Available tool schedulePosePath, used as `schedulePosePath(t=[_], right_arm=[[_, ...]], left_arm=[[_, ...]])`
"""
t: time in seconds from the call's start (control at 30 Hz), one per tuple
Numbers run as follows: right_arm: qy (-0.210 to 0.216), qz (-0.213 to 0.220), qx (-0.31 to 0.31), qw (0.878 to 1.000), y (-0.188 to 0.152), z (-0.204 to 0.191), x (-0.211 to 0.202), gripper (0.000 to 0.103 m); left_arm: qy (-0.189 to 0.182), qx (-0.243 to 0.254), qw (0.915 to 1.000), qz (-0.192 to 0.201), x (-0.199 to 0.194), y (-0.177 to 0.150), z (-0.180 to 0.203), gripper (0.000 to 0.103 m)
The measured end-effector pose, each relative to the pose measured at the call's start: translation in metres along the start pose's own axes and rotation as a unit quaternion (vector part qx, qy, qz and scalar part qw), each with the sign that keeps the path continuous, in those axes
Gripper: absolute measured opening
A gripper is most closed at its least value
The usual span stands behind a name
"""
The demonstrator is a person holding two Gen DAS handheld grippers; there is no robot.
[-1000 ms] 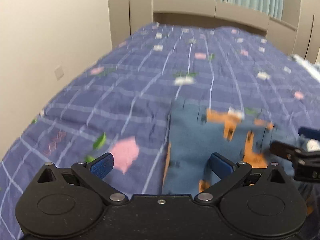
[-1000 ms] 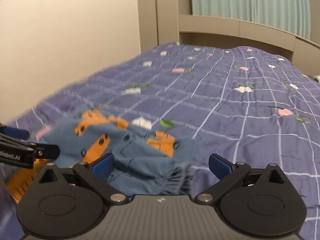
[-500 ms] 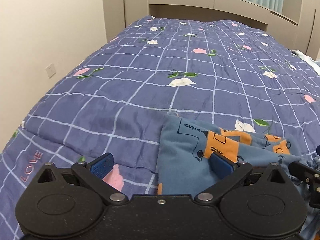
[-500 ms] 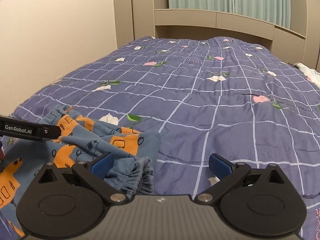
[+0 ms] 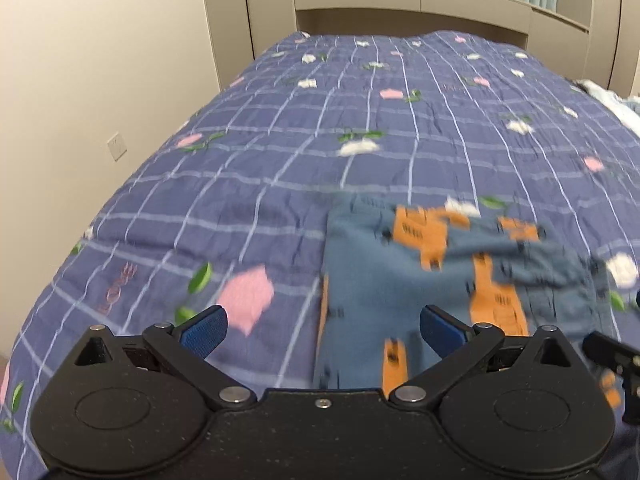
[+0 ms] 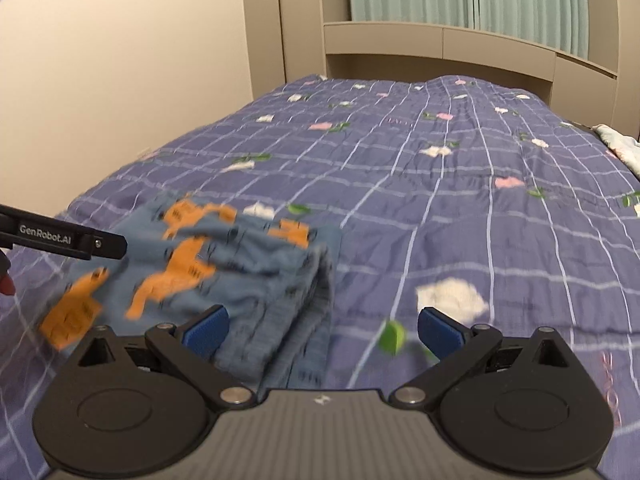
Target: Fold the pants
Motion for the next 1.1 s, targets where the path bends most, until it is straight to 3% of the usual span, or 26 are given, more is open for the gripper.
schedulePosePath(t=[0.17,0.63,0.83,1.1], right_arm=[[0.004,-0.004,0.013,1.000,-0.009,0.003,-0.008,0.103],[0.008,0.010,0.015,1.000,-0.021,0.004,-0.011,0.103],[0.009,0.010,0.017,1.000,-0.023,0.004,-0.012,0.103],[0.025,0.007,0.031,0.999,-0.016,0.009,-0.013,0.103]], left_arm=[[0.010,0.017,0.9997,-0.011,-0.008,-0.026,0.005,0.102],[0.004,-0.050,0.9982,0.031,-0.020,-0.058,-0.006,0.103],[0.017,-0.048,0.9981,0.035,-0.024,-0.057,-0.002,0.103],[-0.013,-0.036,0.9992,0.008,-0.027,-0.041,-0.005,0.102]])
Point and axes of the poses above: each gripper's, at about its wrist camera, not at the fingertips, and x roughly the way its jaws point, z to its right, y to its top, the point moved 2 cm from there along x, roughly the way its jaws point, and after that the axes turned 9 degrees about z, right-handed, at the moved point
